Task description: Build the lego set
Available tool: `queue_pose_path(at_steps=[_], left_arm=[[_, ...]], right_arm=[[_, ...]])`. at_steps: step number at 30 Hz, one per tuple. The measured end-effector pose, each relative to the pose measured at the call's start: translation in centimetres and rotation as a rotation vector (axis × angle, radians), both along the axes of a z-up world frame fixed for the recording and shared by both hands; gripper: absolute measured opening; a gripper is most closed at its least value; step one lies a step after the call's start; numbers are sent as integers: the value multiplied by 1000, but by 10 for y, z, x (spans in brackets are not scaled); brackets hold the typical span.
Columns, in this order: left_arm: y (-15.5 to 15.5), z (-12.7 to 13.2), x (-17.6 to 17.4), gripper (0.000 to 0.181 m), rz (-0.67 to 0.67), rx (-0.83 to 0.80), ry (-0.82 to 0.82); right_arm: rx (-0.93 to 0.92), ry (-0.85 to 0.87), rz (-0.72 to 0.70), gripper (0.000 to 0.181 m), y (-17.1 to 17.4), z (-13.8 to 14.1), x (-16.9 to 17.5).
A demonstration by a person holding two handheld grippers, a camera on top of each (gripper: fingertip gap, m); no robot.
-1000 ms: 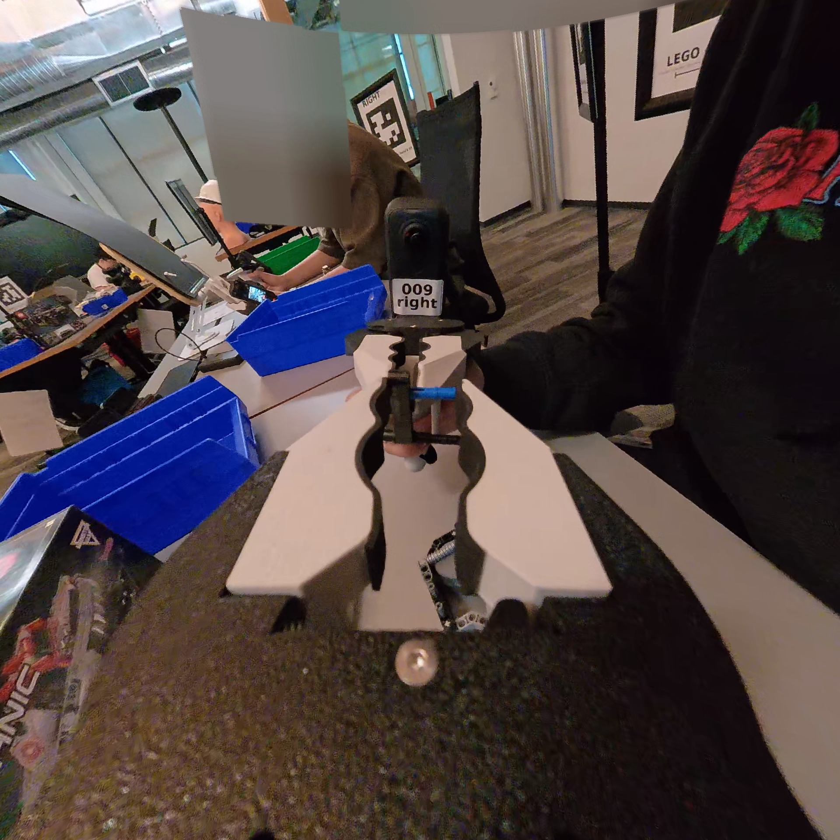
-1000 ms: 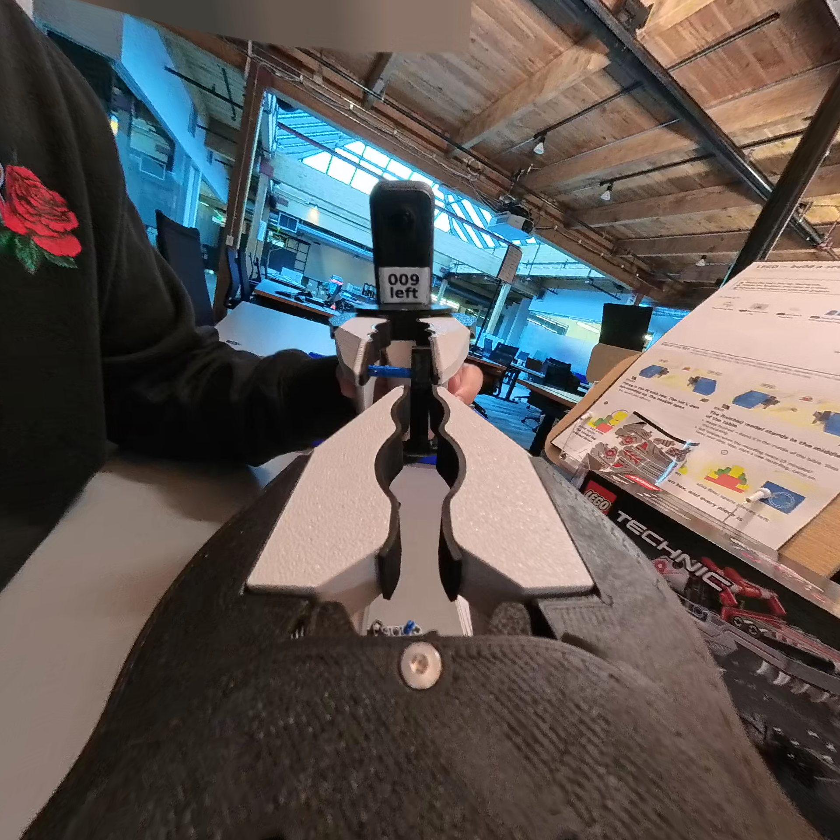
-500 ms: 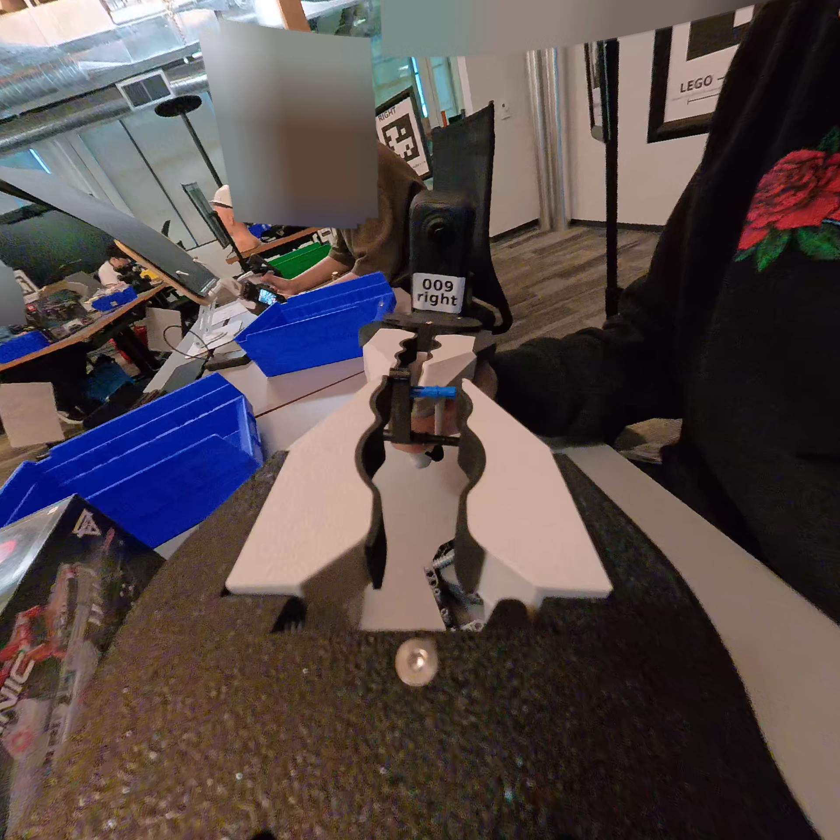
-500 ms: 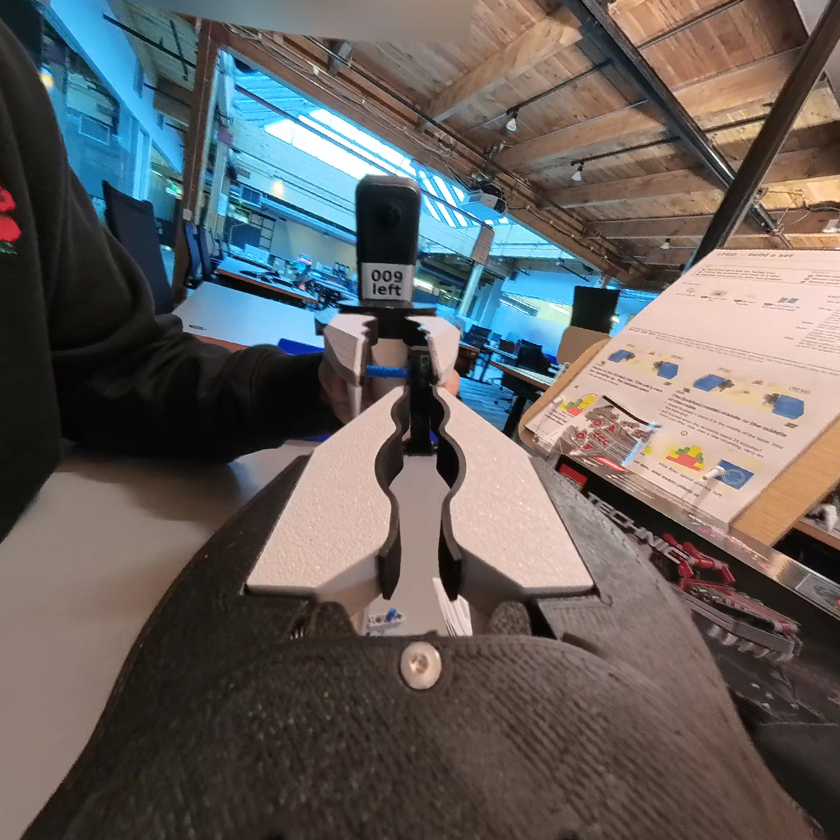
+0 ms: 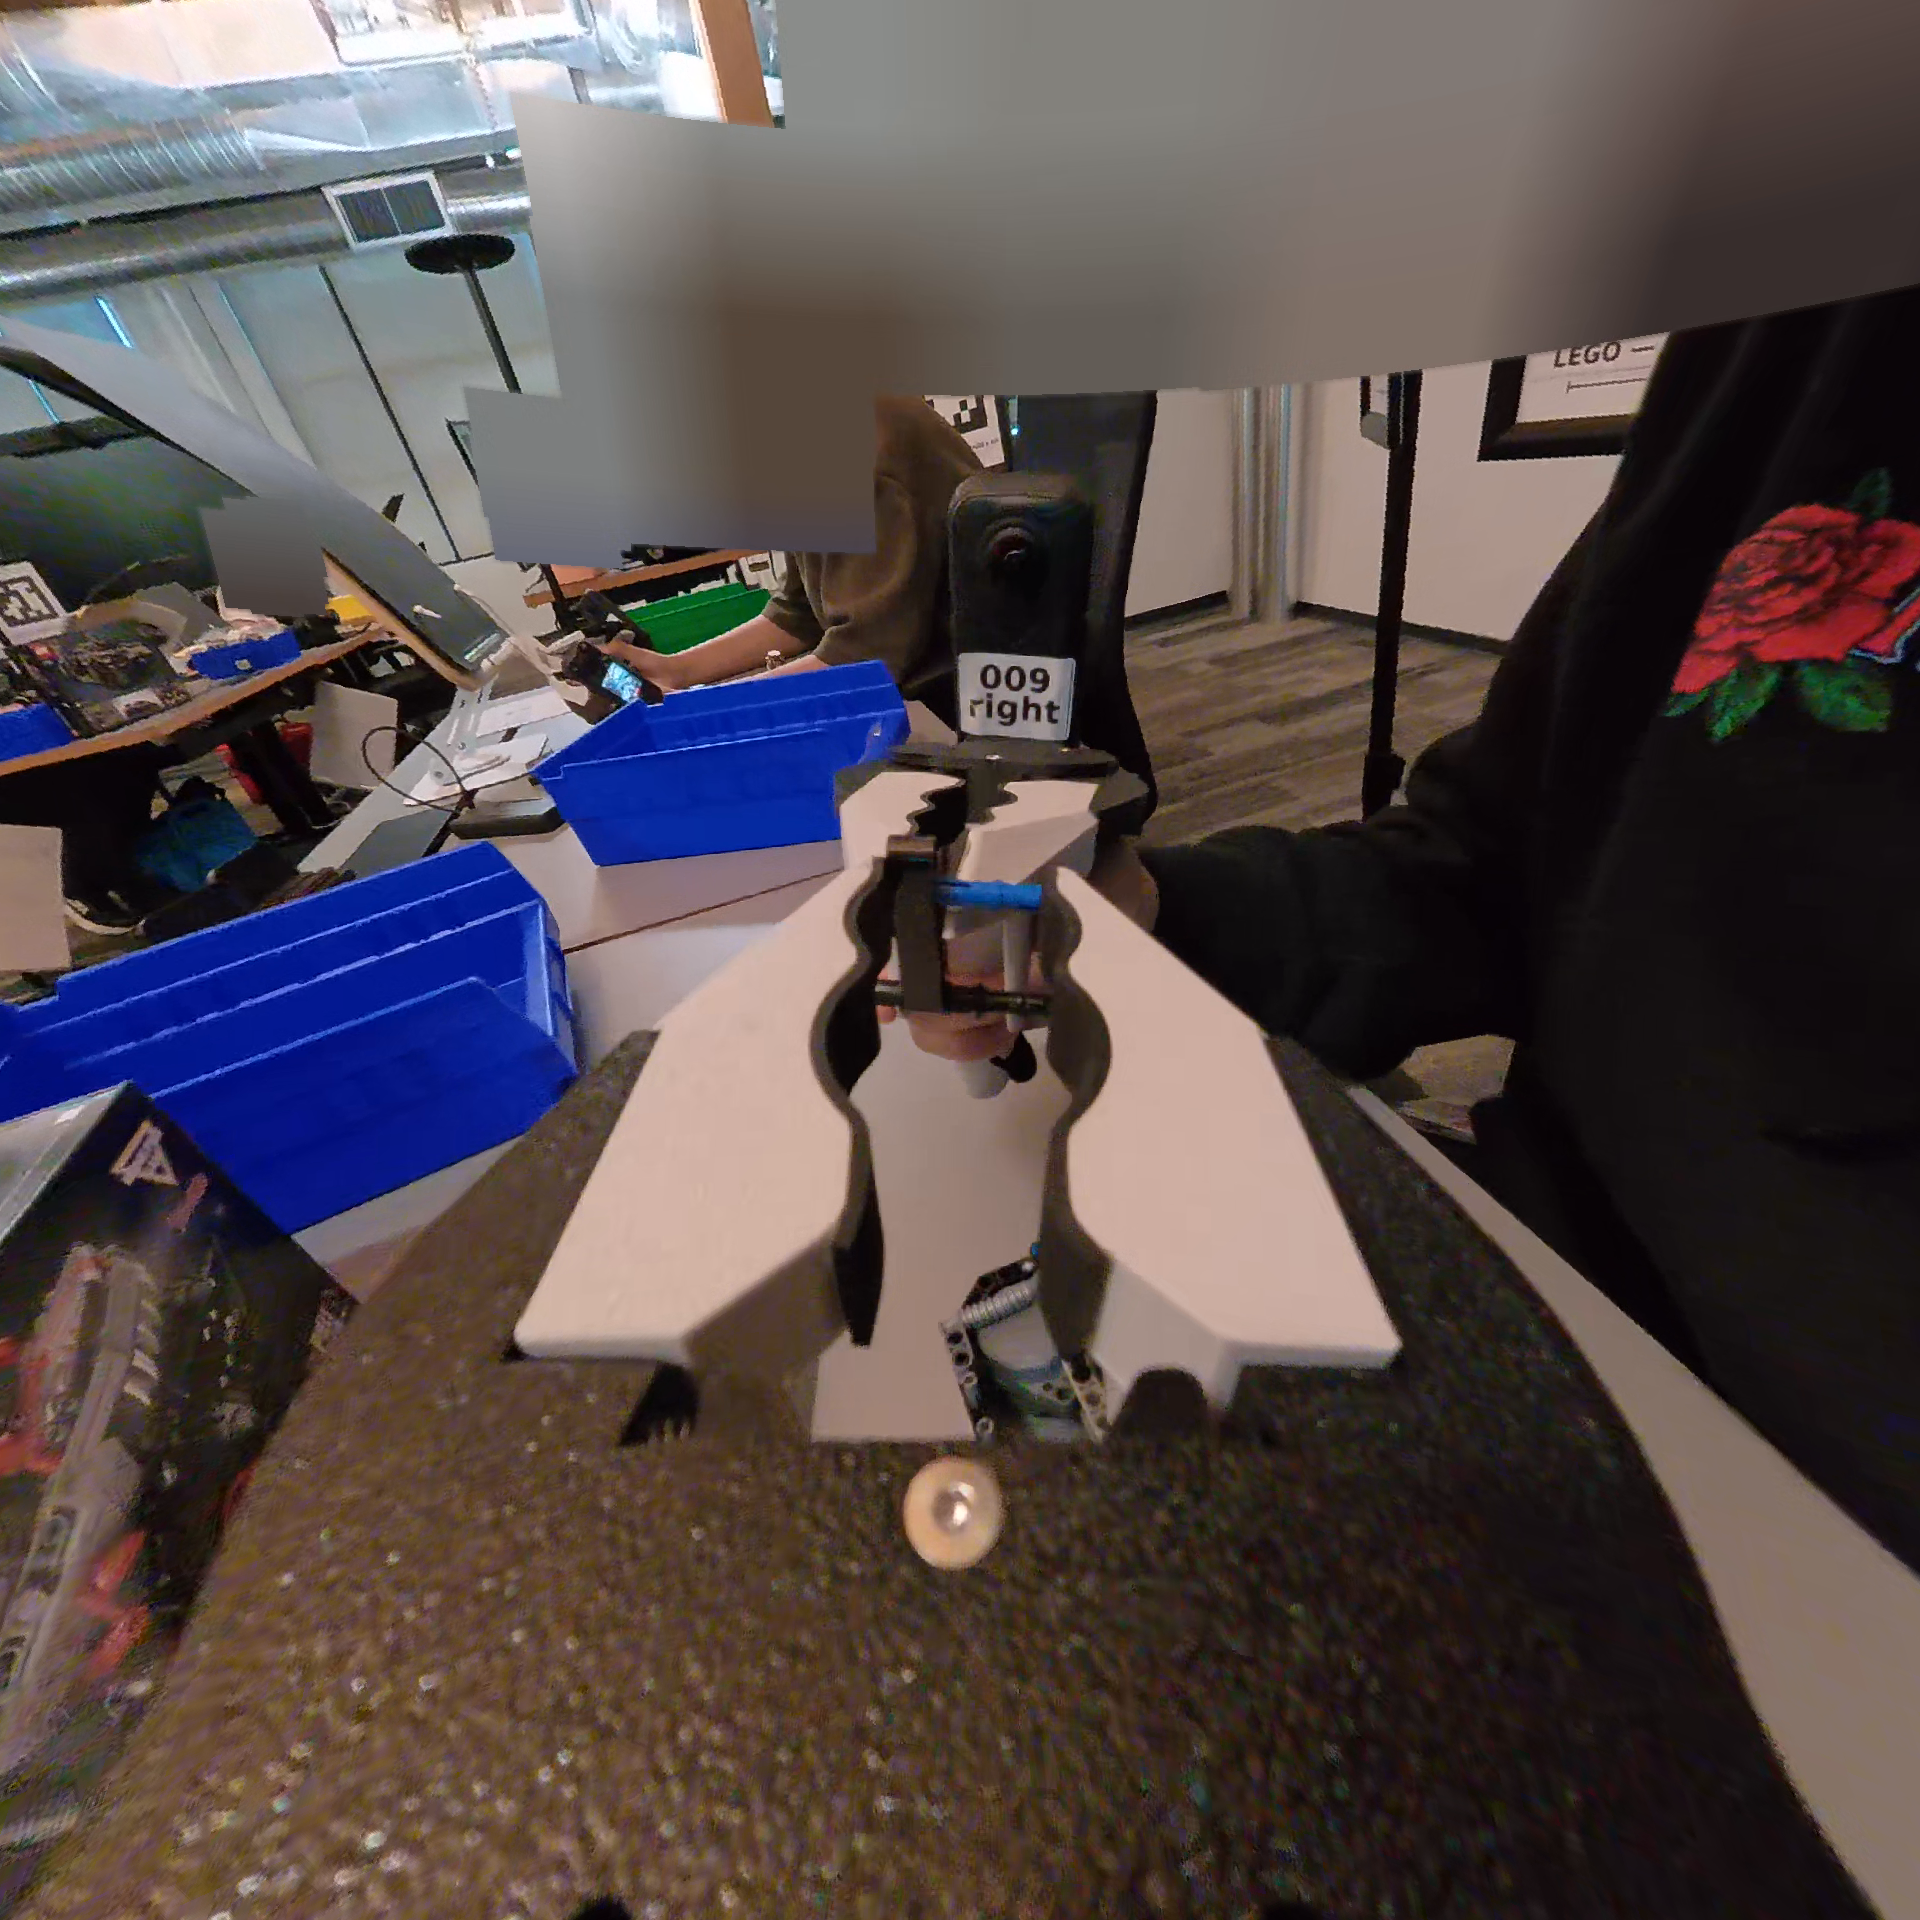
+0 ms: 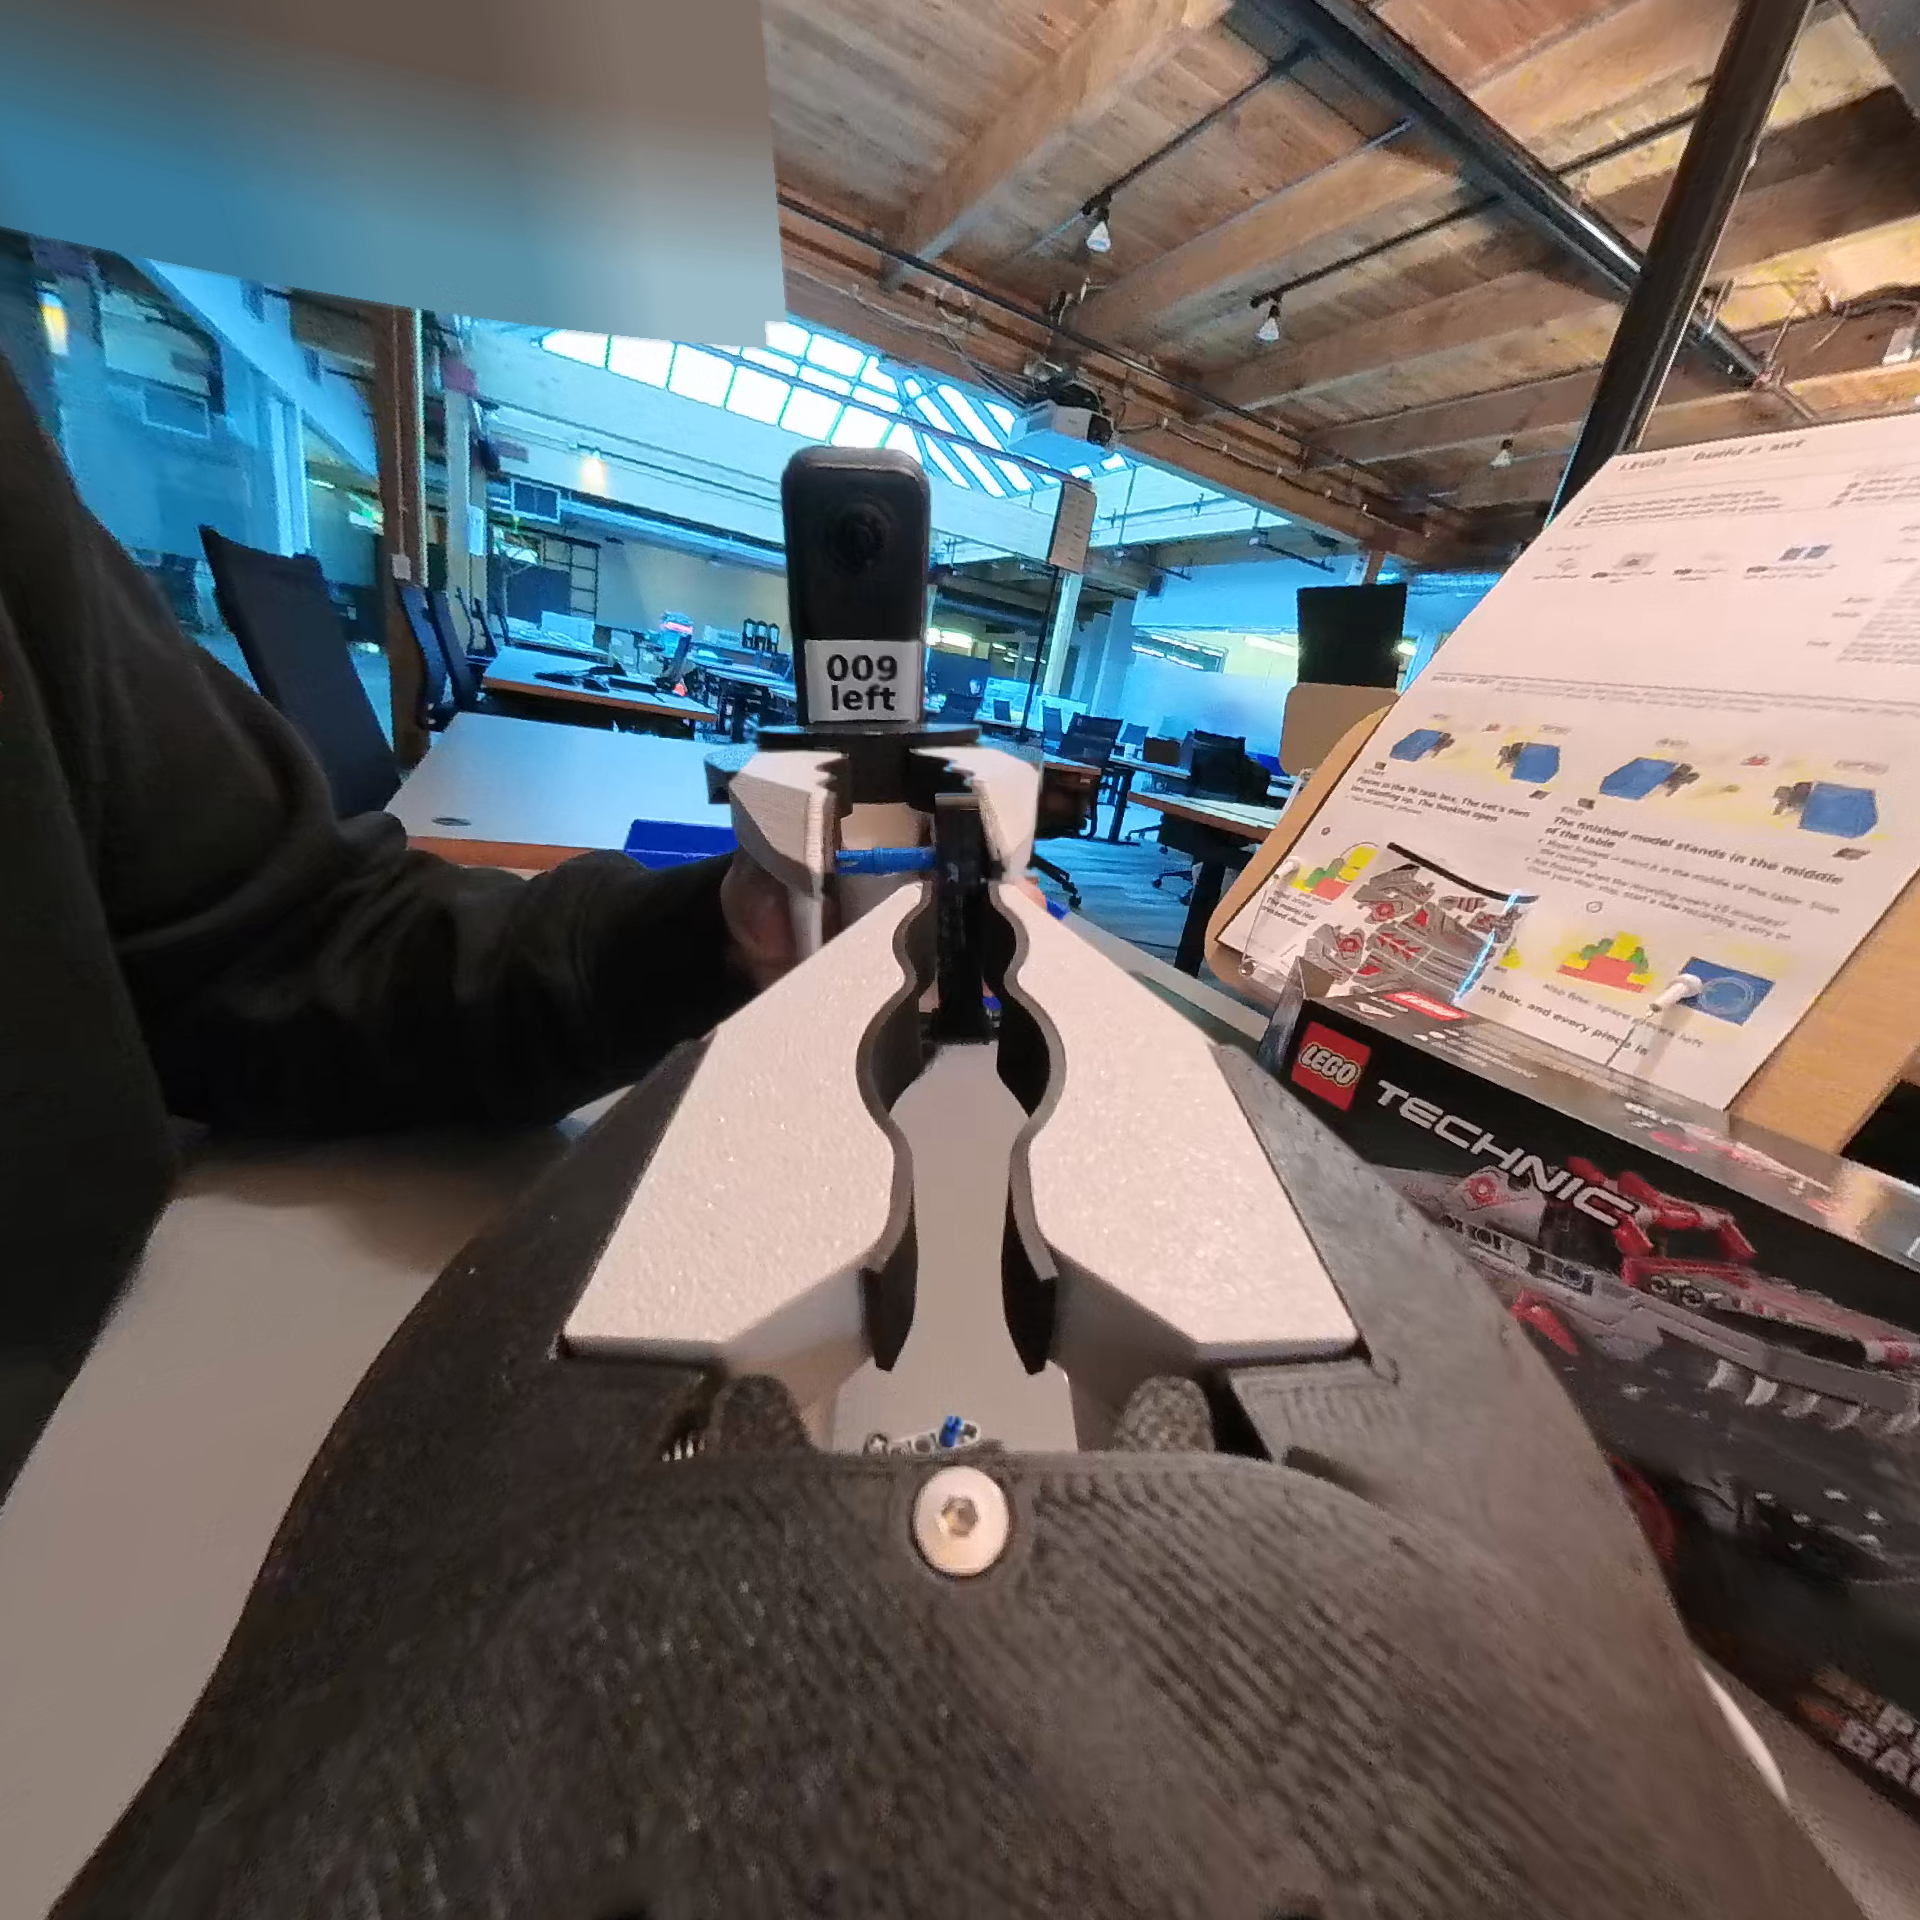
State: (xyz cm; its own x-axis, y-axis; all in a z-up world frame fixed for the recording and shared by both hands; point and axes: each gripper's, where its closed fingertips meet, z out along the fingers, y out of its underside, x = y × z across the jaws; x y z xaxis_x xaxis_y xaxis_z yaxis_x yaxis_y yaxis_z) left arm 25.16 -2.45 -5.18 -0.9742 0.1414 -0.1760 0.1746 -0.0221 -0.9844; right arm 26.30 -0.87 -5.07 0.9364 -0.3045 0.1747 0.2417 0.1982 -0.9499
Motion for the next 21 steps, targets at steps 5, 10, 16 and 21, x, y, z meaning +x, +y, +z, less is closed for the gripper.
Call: queue_pose_path(at_steps=[5,10,16,21], left_arm=[[3,-3,0,26,-39,1,33],[3,-5,3,23,-36,20,58],[1,-7,4,23,-20,27,60],[2,-3,5,24,38,-4,-42]], right_arm=[[15,76,56,5,2,-2,0],[-39,32,9,5,3,-6,2],[-57,6,-18,5,1,-8,4],[-118,-165,-158,5,-1,-6,8]])
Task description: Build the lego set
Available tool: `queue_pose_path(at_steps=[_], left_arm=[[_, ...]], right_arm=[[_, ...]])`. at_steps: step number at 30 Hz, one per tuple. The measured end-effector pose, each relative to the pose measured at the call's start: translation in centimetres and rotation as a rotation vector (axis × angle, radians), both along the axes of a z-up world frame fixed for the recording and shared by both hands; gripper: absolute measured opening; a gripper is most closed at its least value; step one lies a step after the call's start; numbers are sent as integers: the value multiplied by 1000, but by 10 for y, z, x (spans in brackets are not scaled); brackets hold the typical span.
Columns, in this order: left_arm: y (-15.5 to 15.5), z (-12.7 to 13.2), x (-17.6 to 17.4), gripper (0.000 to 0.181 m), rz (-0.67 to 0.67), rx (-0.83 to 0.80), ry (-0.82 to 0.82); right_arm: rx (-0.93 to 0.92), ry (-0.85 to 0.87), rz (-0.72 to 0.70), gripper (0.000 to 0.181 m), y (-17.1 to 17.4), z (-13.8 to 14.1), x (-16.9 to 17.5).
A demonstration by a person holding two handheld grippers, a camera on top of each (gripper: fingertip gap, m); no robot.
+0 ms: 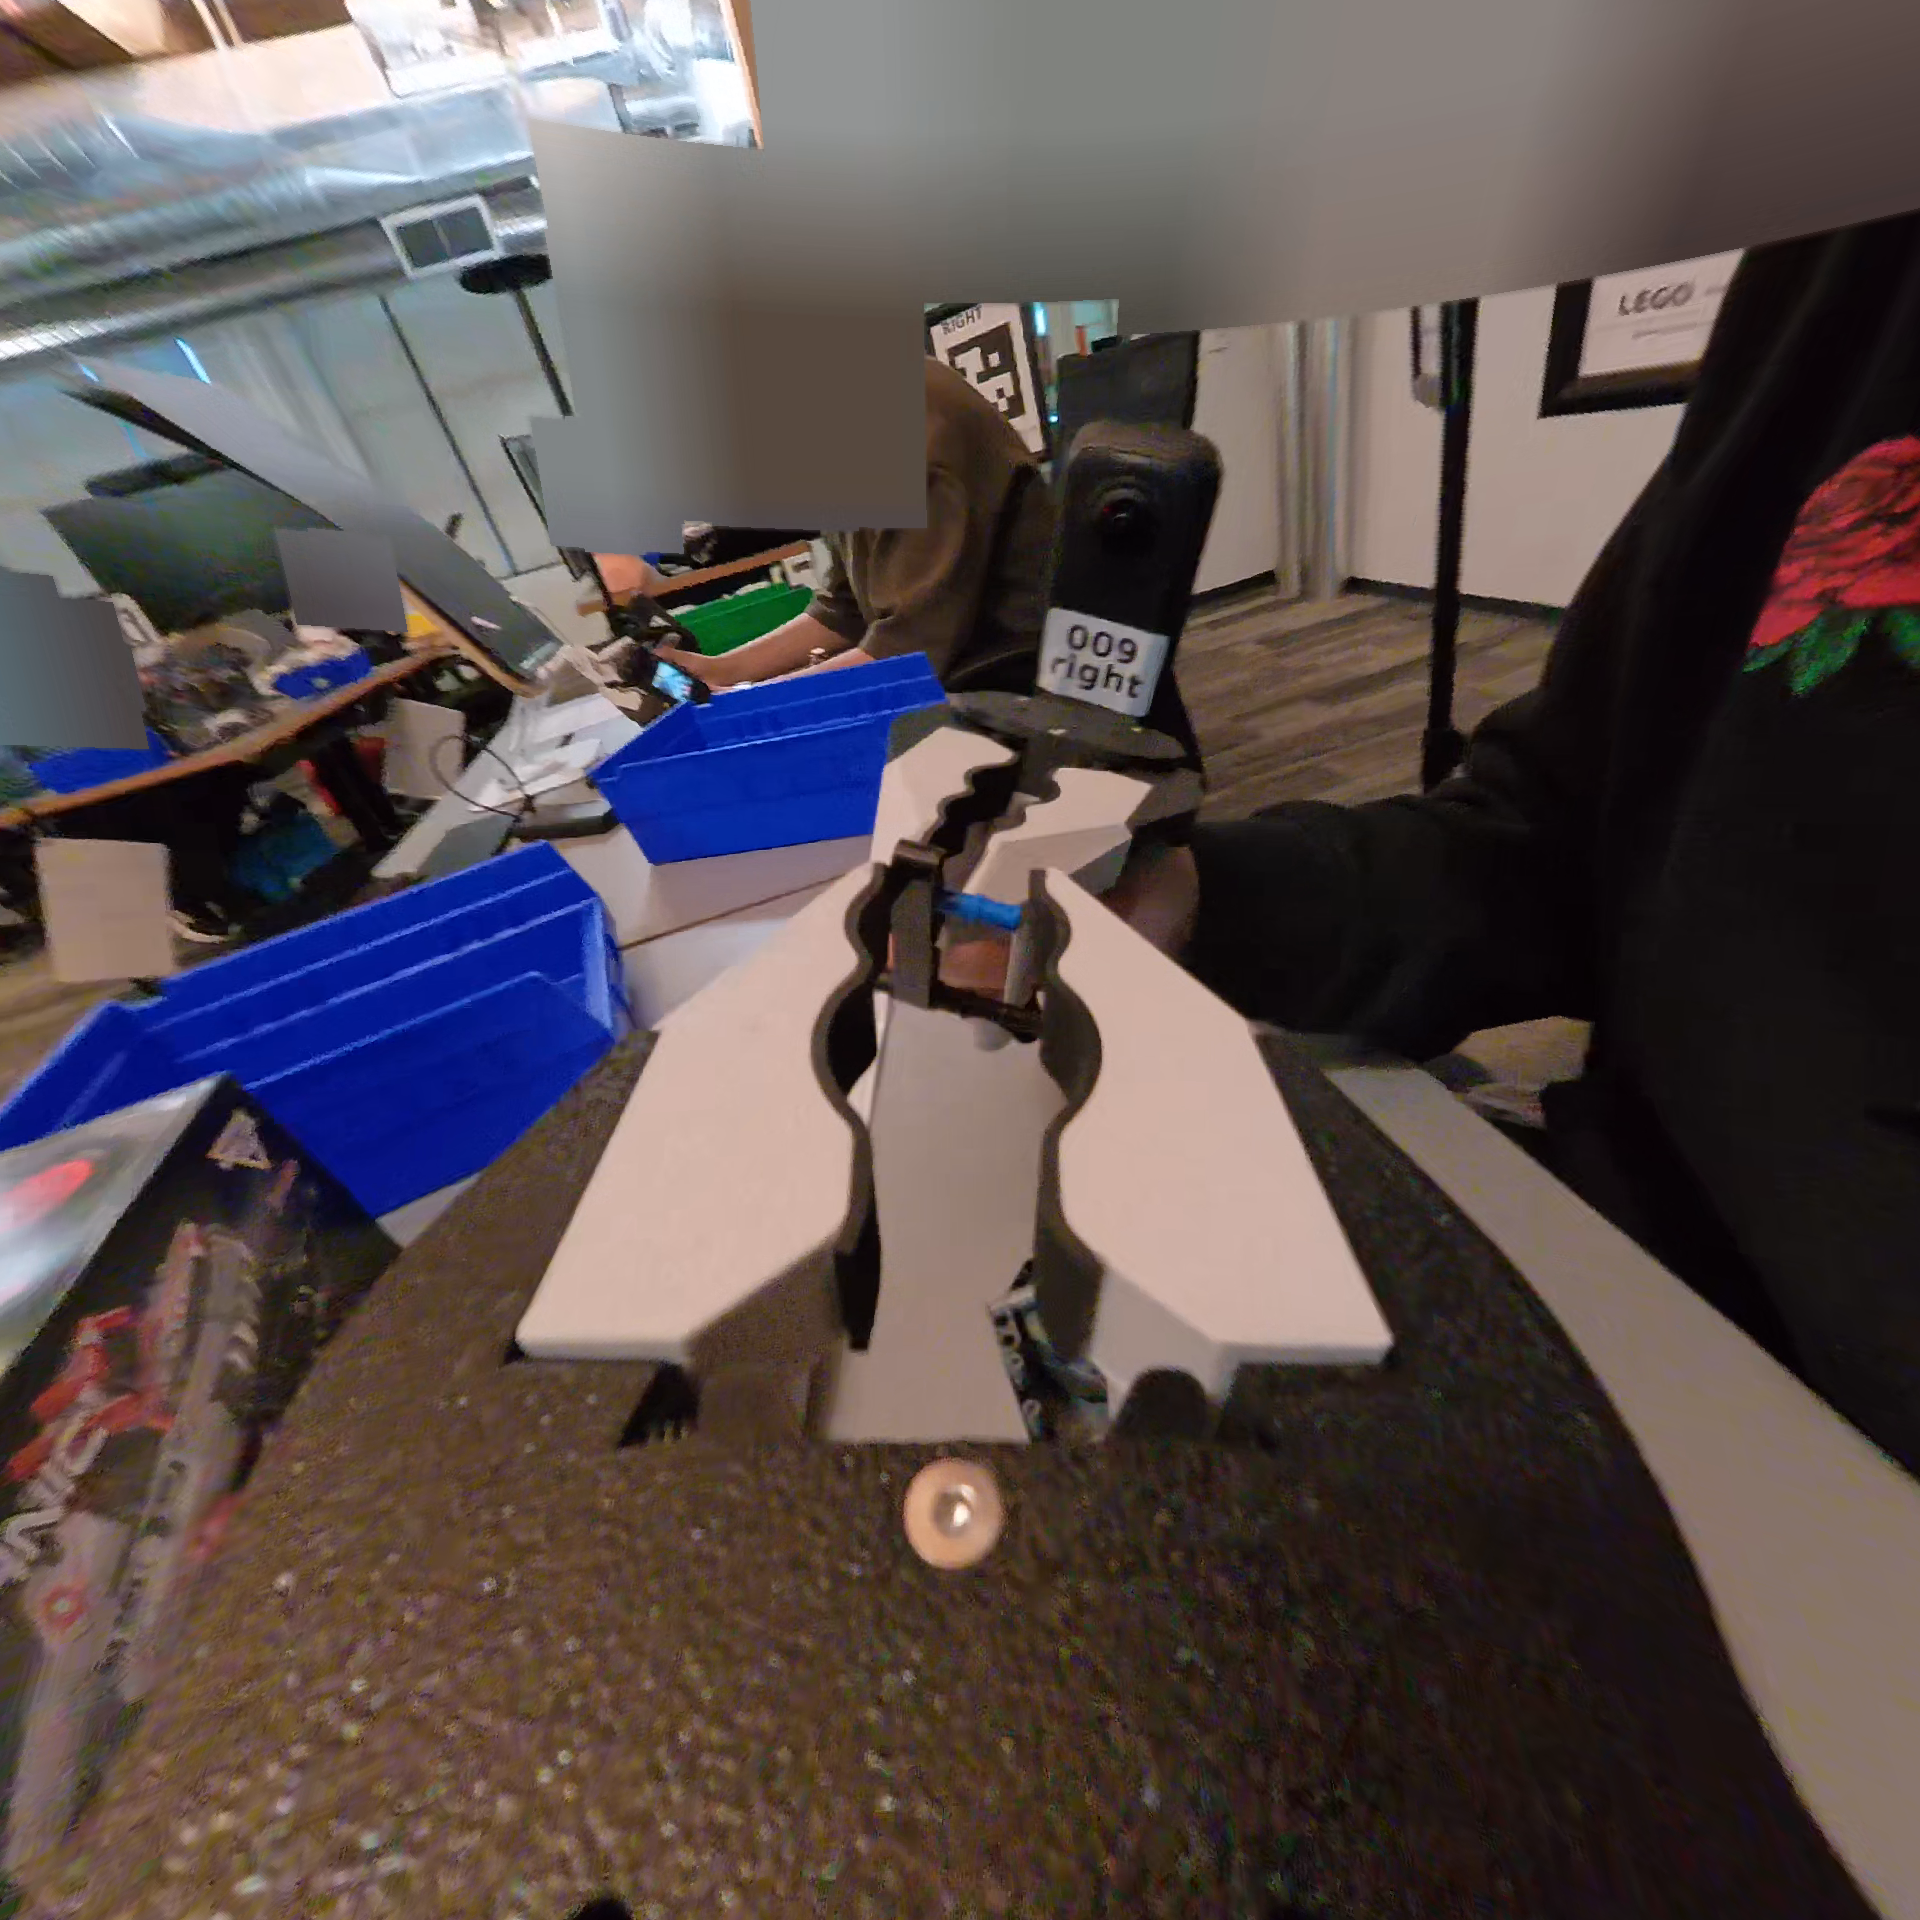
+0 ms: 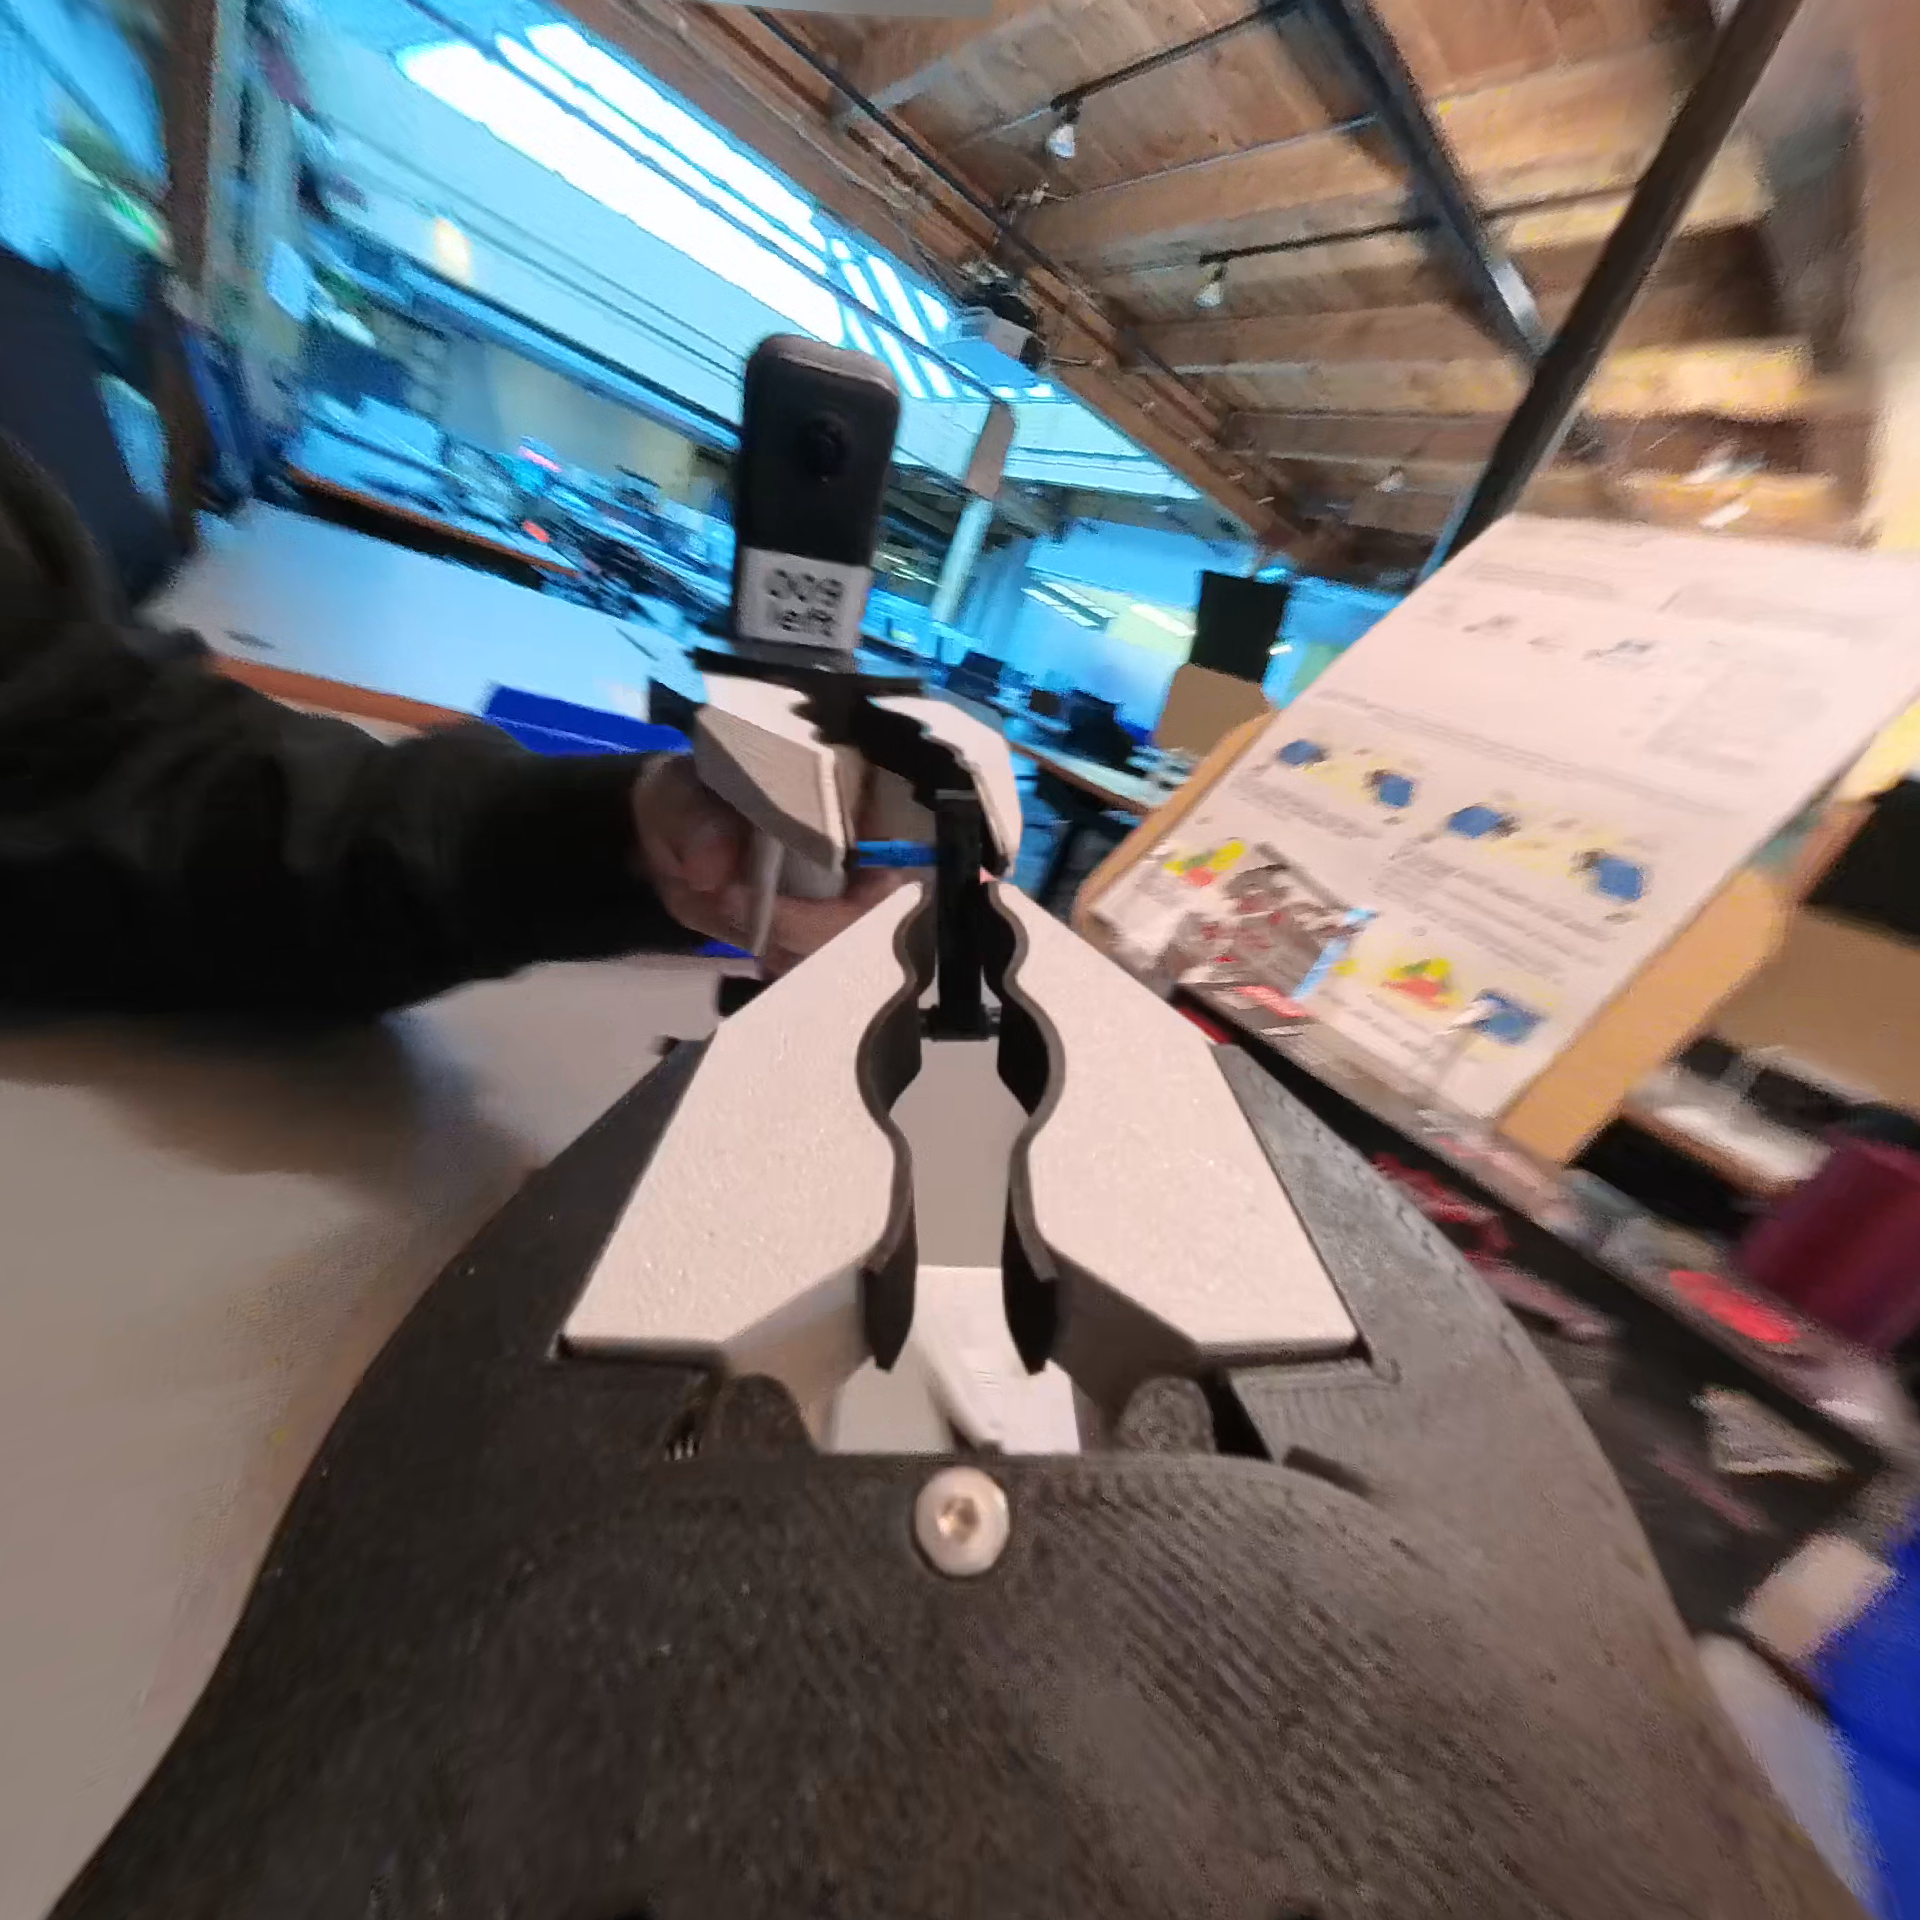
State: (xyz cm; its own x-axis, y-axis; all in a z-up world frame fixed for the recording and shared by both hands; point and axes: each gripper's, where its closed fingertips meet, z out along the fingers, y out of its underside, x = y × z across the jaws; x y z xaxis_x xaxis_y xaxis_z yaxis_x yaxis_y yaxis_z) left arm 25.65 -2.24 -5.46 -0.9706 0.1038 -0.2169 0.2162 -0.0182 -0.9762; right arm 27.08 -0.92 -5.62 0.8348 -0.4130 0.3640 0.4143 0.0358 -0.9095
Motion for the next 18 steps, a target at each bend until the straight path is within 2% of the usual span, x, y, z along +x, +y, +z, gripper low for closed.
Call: queue_pose_path(at_steps=[2,3,7,11,16,18], left_arm=[[2,-2,2,32,47,23,-96],[2,-3,2,30,61,46,-135],[6,-6,-7,36,46,81,-241],[8,0,-15,33,60,55,-375],[4,-1,-17,32,130,112,-530],[4,3,-15,22,172,115,-581]], right_arm=[[-81,-111,-91,5,-3,-2,2],[-117,-143,-120,5,-5,-3,3],[-166,-266,-140,5,-6,5,-7],[-242,-381,-154,5,-7,7,-16],[-339,-395,-185,5,-3,1,-15],[-369,-382,-199,5,-3,-2,-13]])
